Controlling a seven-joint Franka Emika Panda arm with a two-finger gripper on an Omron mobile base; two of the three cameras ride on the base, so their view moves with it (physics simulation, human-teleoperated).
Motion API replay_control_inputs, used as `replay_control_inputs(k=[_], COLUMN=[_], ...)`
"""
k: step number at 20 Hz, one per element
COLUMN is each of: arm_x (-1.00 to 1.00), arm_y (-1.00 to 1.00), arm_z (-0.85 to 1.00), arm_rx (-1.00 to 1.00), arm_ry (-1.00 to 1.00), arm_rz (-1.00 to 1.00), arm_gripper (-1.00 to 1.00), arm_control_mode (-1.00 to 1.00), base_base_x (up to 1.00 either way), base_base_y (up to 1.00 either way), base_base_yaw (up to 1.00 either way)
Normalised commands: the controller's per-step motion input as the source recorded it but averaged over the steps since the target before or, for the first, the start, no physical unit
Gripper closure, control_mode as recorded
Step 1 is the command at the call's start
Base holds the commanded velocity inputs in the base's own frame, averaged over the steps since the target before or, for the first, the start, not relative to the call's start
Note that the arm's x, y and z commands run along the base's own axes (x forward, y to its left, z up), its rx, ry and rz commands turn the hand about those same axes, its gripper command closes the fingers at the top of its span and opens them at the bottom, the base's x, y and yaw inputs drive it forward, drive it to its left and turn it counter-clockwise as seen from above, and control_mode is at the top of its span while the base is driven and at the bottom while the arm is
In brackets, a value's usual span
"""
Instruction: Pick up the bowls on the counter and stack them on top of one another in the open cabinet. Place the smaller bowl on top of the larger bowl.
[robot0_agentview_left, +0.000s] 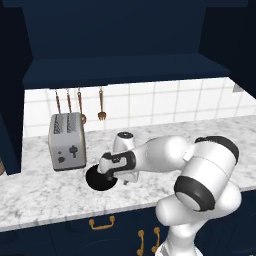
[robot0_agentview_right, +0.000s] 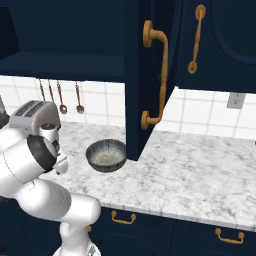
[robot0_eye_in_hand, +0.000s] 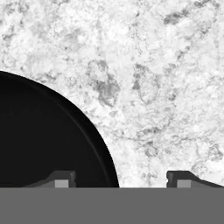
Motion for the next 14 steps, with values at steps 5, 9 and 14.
replay_control_inputs(k=[5,9,14], arm_x=[0.00,-0.09,-0.20], arm_y=[-0.03,-0.24,-0.53], arm_z=[0.05,0.49,0.85], arm_rx=[0.02,0.08,0.11], arm_ry=[-0.04,-0.01,-0.10], arm_rz=[0.00,0.00,0.00], arm_gripper=[1.00,1.00,1.00], arm_control_mode=[-1.00,-1.00,-1.00], base_base_x=[0.00,0.00,0.00], base_base_y=[0.00,0.00,0.00], base_base_yaw=[0.00,0.00,0.00])
